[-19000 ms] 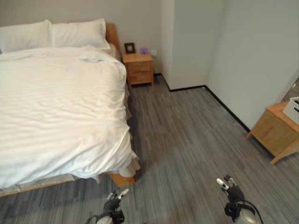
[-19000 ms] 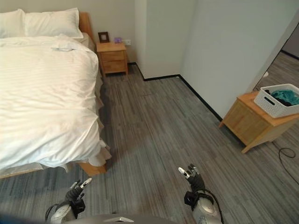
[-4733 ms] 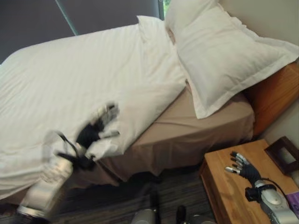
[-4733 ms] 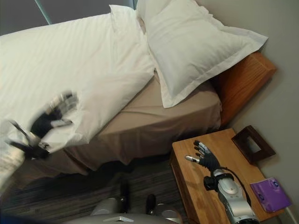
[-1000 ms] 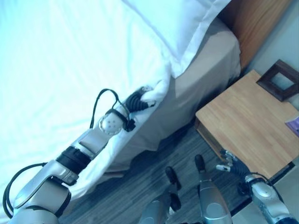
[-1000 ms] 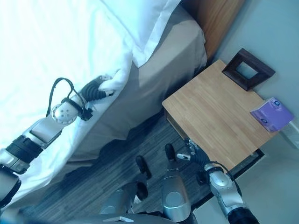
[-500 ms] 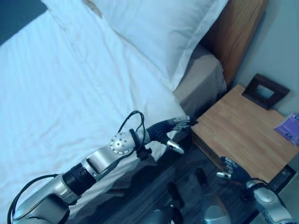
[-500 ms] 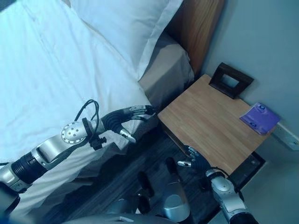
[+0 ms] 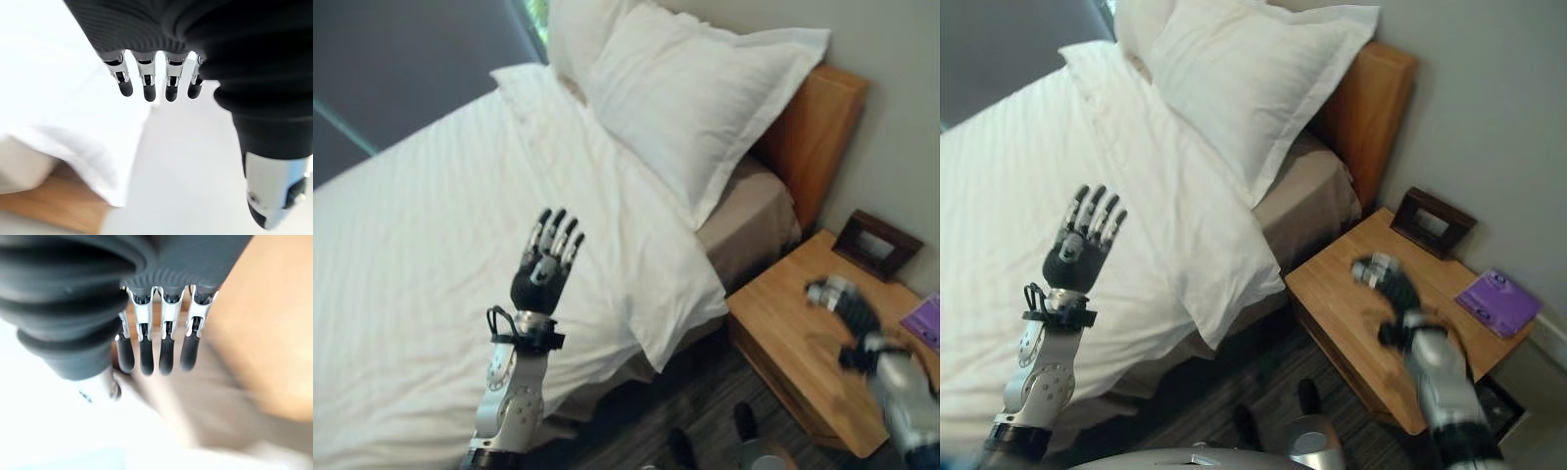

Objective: Making the bed.

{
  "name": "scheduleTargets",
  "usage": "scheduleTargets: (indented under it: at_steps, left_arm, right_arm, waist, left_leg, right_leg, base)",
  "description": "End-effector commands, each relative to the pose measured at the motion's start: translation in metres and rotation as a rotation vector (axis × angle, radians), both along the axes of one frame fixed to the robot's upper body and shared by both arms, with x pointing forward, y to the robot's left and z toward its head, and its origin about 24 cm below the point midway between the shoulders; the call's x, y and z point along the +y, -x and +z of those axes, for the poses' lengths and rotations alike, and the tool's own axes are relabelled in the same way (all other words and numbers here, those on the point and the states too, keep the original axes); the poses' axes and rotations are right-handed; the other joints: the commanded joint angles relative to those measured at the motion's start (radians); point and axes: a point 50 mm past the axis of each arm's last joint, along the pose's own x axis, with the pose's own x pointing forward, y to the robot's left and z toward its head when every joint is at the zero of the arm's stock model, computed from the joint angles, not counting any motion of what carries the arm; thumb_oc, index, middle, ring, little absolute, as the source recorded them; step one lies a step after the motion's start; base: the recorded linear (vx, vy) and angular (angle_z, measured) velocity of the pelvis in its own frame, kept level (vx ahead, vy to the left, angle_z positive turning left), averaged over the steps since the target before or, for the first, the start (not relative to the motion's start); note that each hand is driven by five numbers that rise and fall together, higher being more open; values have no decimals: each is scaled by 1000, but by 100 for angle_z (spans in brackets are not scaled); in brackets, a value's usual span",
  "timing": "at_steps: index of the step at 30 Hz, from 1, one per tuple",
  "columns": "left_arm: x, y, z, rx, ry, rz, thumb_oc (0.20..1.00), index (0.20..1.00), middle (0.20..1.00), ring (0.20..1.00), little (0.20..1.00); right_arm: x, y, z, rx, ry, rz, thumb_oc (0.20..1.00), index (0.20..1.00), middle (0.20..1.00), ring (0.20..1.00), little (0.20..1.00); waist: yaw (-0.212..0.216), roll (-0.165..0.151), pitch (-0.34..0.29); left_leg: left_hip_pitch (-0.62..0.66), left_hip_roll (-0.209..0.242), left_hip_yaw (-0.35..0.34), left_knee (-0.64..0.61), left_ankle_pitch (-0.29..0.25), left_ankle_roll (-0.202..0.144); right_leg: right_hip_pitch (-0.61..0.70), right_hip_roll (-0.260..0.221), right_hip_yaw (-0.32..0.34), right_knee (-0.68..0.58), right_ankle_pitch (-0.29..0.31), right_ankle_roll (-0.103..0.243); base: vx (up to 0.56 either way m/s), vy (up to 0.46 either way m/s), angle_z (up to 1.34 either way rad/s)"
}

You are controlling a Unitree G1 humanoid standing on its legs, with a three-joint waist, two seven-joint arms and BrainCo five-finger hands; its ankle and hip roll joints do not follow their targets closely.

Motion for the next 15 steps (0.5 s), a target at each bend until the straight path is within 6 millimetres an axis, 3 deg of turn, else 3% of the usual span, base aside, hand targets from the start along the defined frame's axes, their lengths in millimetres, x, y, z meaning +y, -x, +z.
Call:
scheduleTargets:
  at_steps: [1, 2, 4, 7, 15]
  left_arm:
    - [-6, -13, 30, -122, -31, -22, 1000, 1000, 1000, 1000, 1000]
    - [-5, -10, 23, -87, -34, -17, 1000, 1000, 1000, 1000, 1000]
    - [2, -3, 8, -10, -21, 9, 1000, 1000, 1000, 1000, 1000]
    - [5, 0, 6, 3, -17, 16, 1000, 1000, 1000, 1000, 1000]
    - [1, -1, 0, 31, 6, 1, 1000, 1000, 1000, 1000, 1000]
  right_arm:
    - [32, -17, 20, -90, -69, 134, 200, 200, 200, 200, 200]
    - [49, -32, 36, -117, -98, 196, 200, 200, 200, 200, 200]
    - [71, -55, 48, -107, -123, 244, 200, 200, 200, 200, 200]
    - [90, -68, 53, -90, -132, 279, 200, 200, 200, 200, 200]
    - [116, -90, 59, -47, -188, 295, 200, 200, 200, 200, 200]
  waist:
    - [25, -34, -19]
    - [48, -39, -16]
    - [93, -44, -17]
    - [116, -42, -12]
    - [158, -18, 24]
  left_leg:
    - [53, -18, -17, 12, 24, -30]
    - [53, -18, -25, 12, 27, -29]
    - [53, -16, -37, 12, 32, -28]
    - [48, -13, -42, 12, 37, -29]
    - [17, -11, -61, 12, 53, -31]
  right_leg:
    - [42, -53, 17, -1, -50, 47]
    - [46, -54, 11, -1, -50, 44]
    - [54, -52, -1, -1, -53, 38]
    - [53, -49, -9, -1, -55, 35]
    - [30, -45, -26, -1, -48, 32]
  base:
    - [-34, -30, 2]
    - [-23, -30, 35]
    - [-21, -56, 48]
    - [-16, -36, 20]
    - [-48, -12, 2]
